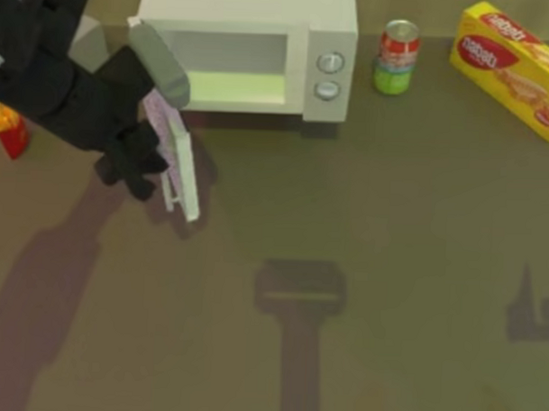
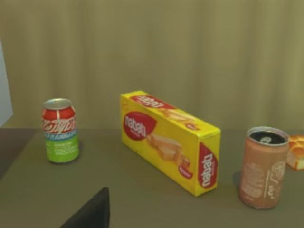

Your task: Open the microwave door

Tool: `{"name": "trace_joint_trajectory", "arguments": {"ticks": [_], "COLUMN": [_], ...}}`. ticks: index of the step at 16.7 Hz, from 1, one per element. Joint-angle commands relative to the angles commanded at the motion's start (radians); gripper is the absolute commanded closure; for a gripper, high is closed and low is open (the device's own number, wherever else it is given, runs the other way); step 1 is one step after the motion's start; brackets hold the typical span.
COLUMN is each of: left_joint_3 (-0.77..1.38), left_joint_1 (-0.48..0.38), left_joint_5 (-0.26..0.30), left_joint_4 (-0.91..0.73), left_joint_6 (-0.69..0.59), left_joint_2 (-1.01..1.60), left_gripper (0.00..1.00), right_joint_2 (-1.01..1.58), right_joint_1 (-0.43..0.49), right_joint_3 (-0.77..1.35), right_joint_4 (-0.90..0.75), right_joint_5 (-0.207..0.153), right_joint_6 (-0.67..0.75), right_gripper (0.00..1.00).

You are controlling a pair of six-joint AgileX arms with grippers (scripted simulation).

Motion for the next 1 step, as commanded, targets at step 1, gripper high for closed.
{"name": "trace_joint_trajectory", "arguments": {"ticks": [1], "left_joint_3": [0.0], "left_joint_1": [0.0], "left_joint_5": [0.0], "left_joint_4": [0.0], "left_joint_6": [0.0], "left_joint_2": [0.0], "left_gripper": [1.0], "right_joint_2": [0.0], "right_joint_1": [0.0], "right_joint_3": [0.0], "right_joint_4": [0.0], "right_joint_5": [0.0], "right_joint_6": [0.0], "right_gripper": [0.0]}}
